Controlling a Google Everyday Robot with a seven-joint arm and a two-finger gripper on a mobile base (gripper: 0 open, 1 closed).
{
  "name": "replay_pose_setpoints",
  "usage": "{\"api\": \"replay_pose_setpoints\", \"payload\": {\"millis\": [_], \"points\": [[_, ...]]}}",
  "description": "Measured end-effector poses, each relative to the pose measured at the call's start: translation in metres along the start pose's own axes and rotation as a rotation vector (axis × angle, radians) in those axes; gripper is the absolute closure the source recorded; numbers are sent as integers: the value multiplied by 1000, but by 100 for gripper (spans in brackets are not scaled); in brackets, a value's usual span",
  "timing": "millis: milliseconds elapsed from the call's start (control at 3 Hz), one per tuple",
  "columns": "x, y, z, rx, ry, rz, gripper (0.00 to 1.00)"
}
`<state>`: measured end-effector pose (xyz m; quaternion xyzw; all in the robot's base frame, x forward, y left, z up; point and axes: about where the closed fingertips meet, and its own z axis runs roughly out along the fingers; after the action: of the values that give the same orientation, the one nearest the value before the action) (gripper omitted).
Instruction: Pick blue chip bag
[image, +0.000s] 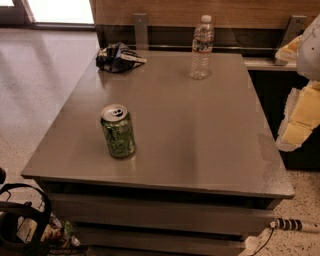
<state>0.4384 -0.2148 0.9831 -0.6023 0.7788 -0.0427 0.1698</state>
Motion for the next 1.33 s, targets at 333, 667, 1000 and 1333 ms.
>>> {"api": "replay_pose_setpoints", "payload": {"millis": [333, 667, 1000, 1333], "points": [[0, 0, 0, 0, 0, 0, 0], [-7, -5, 0, 13, -26, -1, 0], [-58, -27, 38, 10, -125, -25, 0], [-92, -54, 68, 43, -227, 1, 0]]}}
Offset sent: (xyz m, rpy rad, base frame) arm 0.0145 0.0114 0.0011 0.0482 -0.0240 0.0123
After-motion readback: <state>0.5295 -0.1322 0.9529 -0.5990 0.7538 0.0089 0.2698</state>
